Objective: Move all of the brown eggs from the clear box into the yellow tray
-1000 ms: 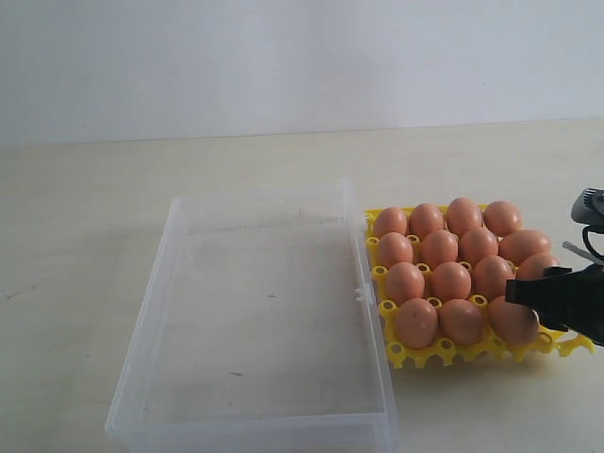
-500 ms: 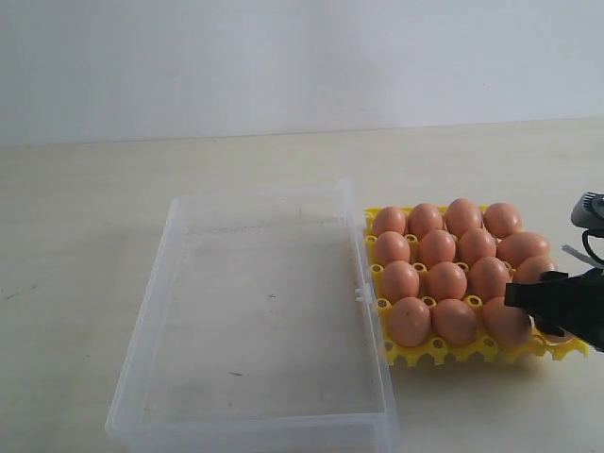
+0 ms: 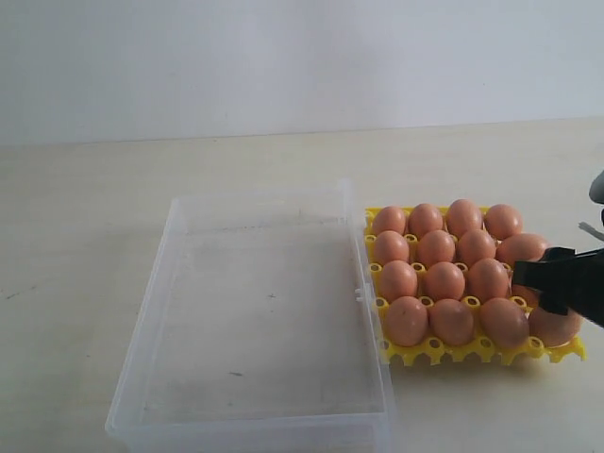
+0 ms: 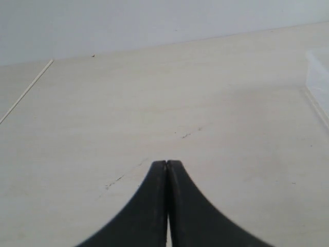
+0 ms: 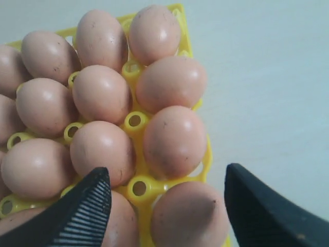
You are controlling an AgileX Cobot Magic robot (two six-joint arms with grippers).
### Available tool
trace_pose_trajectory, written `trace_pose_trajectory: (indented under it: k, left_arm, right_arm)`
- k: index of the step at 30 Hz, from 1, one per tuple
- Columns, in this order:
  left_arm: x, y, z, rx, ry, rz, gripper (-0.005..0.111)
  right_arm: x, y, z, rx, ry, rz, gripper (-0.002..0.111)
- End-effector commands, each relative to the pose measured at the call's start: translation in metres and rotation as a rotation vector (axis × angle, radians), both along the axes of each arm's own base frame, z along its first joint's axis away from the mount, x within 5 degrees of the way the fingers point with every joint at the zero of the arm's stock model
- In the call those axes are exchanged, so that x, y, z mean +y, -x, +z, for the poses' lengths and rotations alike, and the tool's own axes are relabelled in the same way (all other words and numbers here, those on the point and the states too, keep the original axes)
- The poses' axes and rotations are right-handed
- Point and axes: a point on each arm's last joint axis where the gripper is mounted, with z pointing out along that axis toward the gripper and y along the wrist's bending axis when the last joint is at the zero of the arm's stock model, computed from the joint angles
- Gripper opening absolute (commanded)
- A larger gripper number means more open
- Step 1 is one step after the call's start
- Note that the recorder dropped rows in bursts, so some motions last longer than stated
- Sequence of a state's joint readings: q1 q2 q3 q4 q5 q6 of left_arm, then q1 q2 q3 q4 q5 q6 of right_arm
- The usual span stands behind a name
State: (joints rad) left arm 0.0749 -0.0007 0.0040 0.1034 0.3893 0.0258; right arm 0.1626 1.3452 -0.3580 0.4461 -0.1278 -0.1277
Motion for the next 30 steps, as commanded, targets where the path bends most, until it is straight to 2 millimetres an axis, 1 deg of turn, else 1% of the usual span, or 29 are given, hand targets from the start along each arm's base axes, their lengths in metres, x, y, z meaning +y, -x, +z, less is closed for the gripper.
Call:
trace_pose_trajectory:
  k: [1, 4, 5, 6, 8, 12, 13, 15, 17, 19, 22, 24, 30]
  left_arm:
    - [0.0, 0.0, 0.002, -0.013, 0.002, -0.005, 0.0]
    - [0.0, 0.0, 0.002, -0.013, 0.002, -0.005, 0.0]
    - [0.0, 0.0, 0.002, -0.013, 0.002, -0.005, 0.0]
    - [0.0, 0.0, 0.002, -0.013, 0.002, -0.005, 0.0]
    - [0.0, 0.0, 0.002, -0.013, 0.002, -0.005, 0.0]
    - [0.0, 0.0, 0.002, -0.013, 0.002, -0.005, 0.0]
    - [0.0, 0.0, 0.002, -0.013, 0.002, -0.005, 0.0]
    - [0.0, 0.0, 0.002, -0.013, 0.002, -0.005, 0.0]
    - [0.0, 0.0, 0.002, -0.013, 0.002, -0.005, 0.0]
    - [0.0, 0.0, 0.002, -0.013, 0.002, -0.005, 0.0]
    - [0.0, 0.0, 0.002, -0.013, 0.002, -0.005, 0.0]
    - [0.0, 0.0, 0.002, -0.013, 0.002, -0.005, 0.0]
    - [0.0, 0.0, 0.002, -0.013, 0.002, -0.005, 0.0]
  right_arm:
    - [0.001, 0.002, 0.004, -0.002, -0.024, -0.009, 0.062]
    - [0.003, 0.001, 0.009, 0.011, -0.042, -0.001, 0.061]
    - [0.004, -0.001, 0.011, 0.021, -0.057, 0.0, 0.058]
    - [0.006, -0.003, 0.015, 0.034, -0.067, 0.011, 0.054]
    - [0.011, -0.007, 0.022, 0.055, -0.078, 0.045, 0.041]
    - [0.029, -0.016, 0.036, 0.042, -0.058, 0.16, 0.003]
    - [0.034, -0.018, 0.038, 0.034, -0.054, 0.183, 0.0]
    - [0.043, -0.024, 0.041, 0.024, -0.047, 0.22, 0.0]
    - [0.05, -0.031, 0.039, 0.032, -0.038, 0.245, 0.0]
    - [0.056, -0.036, 0.033, 0.055, -0.019, 0.277, 0.0]
    - [0.059, -0.041, 0.021, 0.097, 0.016, 0.312, 0.0]
    - [0.057, -0.043, 0.016, 0.105, 0.036, 0.318, 0.0]
    - [0.04, -0.048, 0.016, 0.098, 0.051, 0.266, 0.0]
